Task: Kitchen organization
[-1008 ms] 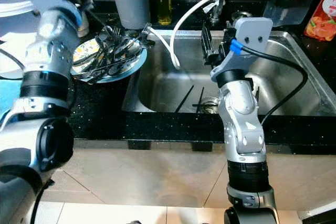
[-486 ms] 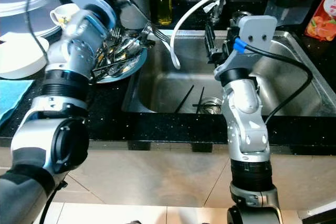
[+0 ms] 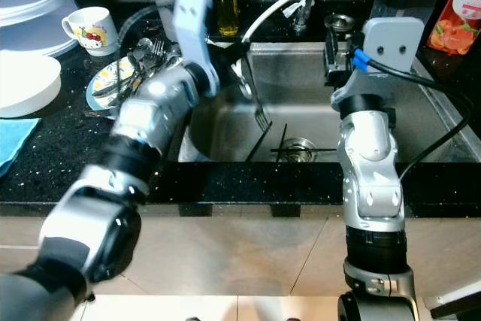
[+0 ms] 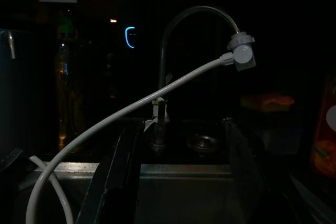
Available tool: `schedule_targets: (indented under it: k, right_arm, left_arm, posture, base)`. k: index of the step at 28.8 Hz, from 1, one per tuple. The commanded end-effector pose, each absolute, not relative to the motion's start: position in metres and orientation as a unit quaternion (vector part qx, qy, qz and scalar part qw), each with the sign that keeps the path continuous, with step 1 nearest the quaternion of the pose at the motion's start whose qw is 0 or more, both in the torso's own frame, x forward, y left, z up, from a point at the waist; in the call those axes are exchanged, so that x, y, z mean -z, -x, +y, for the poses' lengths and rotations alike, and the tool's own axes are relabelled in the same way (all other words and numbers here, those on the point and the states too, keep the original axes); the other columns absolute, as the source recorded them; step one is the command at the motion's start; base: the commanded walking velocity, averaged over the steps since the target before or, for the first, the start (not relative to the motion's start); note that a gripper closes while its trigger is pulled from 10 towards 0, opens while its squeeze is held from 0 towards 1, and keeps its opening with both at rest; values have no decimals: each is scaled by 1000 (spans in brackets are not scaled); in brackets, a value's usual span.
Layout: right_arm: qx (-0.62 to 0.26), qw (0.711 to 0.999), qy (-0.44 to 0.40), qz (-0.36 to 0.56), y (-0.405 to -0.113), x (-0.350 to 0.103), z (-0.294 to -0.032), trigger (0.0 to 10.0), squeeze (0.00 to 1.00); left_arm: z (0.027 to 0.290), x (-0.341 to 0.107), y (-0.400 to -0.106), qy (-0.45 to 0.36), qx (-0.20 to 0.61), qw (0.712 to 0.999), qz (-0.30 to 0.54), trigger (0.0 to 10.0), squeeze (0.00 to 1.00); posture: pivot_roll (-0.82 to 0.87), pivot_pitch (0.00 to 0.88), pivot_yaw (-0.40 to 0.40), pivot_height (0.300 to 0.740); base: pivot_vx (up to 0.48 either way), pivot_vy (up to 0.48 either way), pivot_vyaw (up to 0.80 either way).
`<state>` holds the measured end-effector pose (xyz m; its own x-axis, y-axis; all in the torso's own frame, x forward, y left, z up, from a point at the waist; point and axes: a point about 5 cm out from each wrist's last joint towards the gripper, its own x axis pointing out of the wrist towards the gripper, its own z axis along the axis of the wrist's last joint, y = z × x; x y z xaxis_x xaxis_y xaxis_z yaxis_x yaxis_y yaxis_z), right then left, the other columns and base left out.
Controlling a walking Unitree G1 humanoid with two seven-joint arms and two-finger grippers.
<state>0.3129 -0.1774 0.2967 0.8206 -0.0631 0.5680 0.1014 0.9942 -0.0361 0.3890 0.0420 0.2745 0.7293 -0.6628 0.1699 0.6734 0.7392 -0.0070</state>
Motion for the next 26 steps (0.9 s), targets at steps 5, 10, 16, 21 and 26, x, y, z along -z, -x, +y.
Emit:
schedule_targets:
  k: [5, 10, 16, 21, 26]
  right_arm:
    - [50, 952, 35, -300, -312, -298, -180, 10000, 0]
    - [46, 952, 33, -300, -312, -297, -178, 10000, 0]
    - [40, 953, 30, -299, -312, -297, -177, 10000, 0]
    - [34, 954, 30, -297, -313, -299, -177, 10000, 0]
    - [23, 956, 26, -293, -316, -298, -171, 10000, 0]
  left_arm:
    - [33, -269, -385, -6, 349, 935, -60, 10000, 1000]
    - [46, -283, -398, -37, 285, 956, -49, 10000, 0]
    - [55, -281, -403, 0, 259, 966, -7, 10000, 0]
    - [80, -271, -414, -27, 134, 991, 2, 10000, 0]
    - [83, -279, -413, -99, 111, 988, -43, 10000, 0]
  posture:
    - [43, 76, 46, 740]
    - [49, 61, 51, 740]
    - [39, 51, 39, 740]
    - [16, 58, 19, 740]
    - [24, 62, 12, 740]
  base:
    - [0, 0, 0]
    - [0, 0, 0]
    - [0, 0, 0]
    - [0, 0, 0]
    - [0, 0, 0]
